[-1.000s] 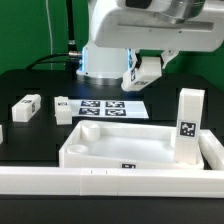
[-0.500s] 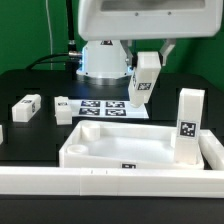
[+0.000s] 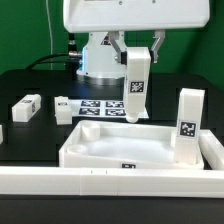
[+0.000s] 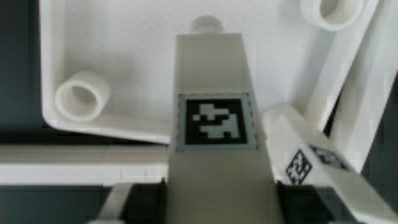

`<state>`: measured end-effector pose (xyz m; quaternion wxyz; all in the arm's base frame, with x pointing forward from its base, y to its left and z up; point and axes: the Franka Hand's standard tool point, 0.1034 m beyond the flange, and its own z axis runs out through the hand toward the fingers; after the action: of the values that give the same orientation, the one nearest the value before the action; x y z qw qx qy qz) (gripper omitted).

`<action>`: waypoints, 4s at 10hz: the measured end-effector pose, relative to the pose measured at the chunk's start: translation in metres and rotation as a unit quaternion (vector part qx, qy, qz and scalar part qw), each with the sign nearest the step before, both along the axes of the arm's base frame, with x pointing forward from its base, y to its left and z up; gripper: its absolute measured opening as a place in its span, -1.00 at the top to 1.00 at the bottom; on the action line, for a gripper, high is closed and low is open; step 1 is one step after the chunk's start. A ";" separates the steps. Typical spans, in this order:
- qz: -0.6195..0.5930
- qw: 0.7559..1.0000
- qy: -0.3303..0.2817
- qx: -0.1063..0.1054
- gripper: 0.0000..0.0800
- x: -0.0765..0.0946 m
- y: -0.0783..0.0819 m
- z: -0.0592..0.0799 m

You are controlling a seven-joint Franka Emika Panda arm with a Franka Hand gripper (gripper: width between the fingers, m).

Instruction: Assemble desk

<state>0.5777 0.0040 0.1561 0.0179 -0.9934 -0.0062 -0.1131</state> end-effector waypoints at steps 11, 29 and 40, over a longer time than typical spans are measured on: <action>0.004 0.997 -0.074 -0.026 0.27 0.023 -0.047 -0.001; 0.010 0.995 -0.083 -0.054 0.27 0.012 -0.073 -0.035; 0.011 0.991 -0.113 -0.067 -0.56 0.018 -0.074 -0.035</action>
Offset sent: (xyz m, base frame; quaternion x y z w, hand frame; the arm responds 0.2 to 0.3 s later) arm 0.0078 0.0042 0.0022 0.0670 0.0116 0.0590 0.9959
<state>0.5955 -0.0696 0.1207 -0.0480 -0.9730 -0.0270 -0.2240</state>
